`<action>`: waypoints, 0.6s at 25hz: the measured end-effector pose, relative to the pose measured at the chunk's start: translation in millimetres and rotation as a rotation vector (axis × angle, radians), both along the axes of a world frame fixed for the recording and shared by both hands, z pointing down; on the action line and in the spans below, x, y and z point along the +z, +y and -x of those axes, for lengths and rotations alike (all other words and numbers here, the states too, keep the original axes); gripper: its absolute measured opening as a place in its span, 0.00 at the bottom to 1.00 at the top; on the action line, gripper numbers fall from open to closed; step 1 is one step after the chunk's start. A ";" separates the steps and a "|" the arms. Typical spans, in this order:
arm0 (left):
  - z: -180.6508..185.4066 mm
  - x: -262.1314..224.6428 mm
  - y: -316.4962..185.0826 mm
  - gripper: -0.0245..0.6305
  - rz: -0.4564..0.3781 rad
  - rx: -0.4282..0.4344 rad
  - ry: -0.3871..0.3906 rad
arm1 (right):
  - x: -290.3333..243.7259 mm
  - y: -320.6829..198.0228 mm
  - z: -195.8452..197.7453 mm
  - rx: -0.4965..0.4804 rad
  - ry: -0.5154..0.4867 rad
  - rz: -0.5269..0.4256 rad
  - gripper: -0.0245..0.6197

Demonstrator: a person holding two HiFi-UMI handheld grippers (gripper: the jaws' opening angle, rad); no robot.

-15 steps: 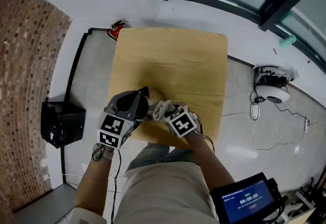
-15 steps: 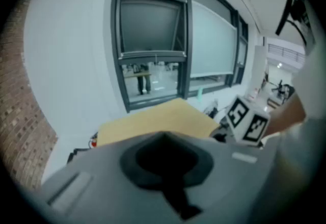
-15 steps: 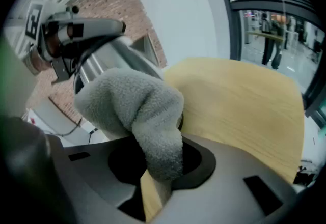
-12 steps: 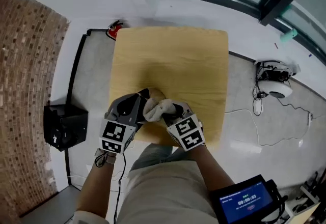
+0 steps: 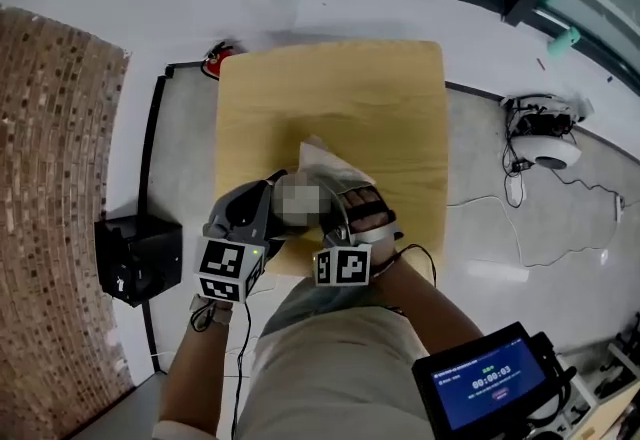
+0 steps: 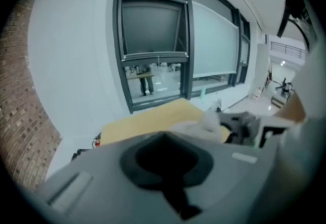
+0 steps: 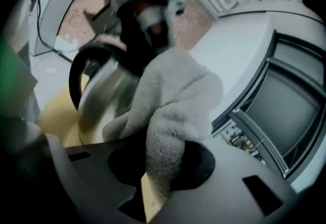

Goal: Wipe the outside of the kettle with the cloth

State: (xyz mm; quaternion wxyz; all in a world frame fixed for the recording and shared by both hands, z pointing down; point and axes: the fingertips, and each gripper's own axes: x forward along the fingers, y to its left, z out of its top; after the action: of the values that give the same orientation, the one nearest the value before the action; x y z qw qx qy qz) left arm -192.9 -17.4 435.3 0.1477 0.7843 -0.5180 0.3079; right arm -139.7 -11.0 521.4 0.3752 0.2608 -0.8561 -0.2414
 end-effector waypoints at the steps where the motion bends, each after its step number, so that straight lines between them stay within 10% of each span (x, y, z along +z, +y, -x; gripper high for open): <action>1: 1.0 0.7 0.4 0.04 0.001 0.000 0.001 | 34.9 -3.1 -3.2 -0.009 0.078 0.069 0.18; 3: 0.9 2.3 -1.4 0.04 0.001 -0.003 -0.001 | 65.1 -10.0 -6.2 -0.053 0.165 0.142 0.18; 8: 0.6 6.1 -6.5 0.04 -0.002 -0.011 0.000 | -33.2 6.1 5.3 -0.064 -0.050 -0.138 0.18; 12: 2.4 9.3 -5.1 0.04 0.008 -0.023 0.005 | 85.8 18.5 -17.8 -0.004 0.178 0.287 0.18; 15: 5.6 14.3 -9.0 0.04 0.007 -0.024 0.003 | 35.3 73.6 -0.8 -0.158 0.078 0.336 0.18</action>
State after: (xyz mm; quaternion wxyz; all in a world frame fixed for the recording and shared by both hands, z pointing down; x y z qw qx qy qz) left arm -198.5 -26.4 449.7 0.1547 0.7779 -0.5262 0.3067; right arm -138.9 62.5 556.7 0.4261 0.1172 -0.8870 -0.1337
